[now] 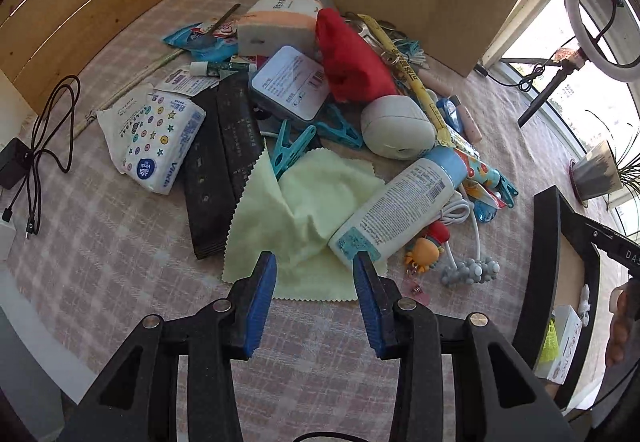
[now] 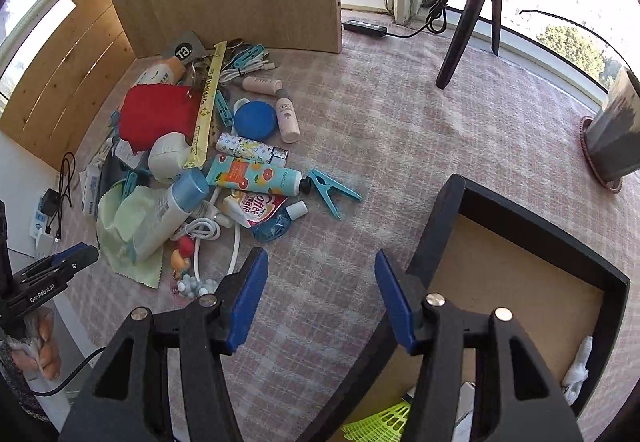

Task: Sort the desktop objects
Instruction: 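Grasp the pale green cloth with the left tool while the right tool grasps the blue clothespin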

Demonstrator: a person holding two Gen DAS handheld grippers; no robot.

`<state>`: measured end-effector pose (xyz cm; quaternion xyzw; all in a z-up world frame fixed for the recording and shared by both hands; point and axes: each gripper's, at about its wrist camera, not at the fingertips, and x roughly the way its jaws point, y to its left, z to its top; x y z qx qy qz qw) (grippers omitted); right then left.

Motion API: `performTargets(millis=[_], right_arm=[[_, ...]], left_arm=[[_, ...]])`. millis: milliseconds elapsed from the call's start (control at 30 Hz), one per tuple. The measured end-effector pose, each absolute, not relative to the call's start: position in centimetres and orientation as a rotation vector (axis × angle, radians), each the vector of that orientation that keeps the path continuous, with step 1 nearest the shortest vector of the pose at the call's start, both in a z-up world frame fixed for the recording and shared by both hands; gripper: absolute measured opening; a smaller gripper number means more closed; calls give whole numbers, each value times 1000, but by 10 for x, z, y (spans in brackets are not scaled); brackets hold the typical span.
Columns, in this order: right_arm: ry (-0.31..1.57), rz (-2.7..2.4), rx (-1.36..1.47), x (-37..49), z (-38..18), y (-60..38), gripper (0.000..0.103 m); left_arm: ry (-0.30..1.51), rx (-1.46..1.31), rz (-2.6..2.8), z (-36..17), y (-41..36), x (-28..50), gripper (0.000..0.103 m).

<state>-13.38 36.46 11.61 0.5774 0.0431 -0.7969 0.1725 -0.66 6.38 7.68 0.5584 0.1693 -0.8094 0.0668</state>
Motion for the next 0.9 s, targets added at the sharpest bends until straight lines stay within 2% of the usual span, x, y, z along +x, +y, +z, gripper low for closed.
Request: performTargets(millis=[200,367,467,667,900], right_arm=[[261,-2227,1693,-162,97,359,55],[230,-2206,1706,-180,90,362,55],[200,-2201,1704,-190,88,363,55],[161,-2161,1712,-200,75,358,55],[156,-2134,1737,-203,64,358,55]], left_arm=[[568,1718,-2400,57,56,-8,35],[718,1740,-2330,43,46,-21,35],[748,1752,-2281,39,45,-32,35],[692,1749,-2248,26,54,-49,34],[622,1728,-2292,27,66,-46,24]])
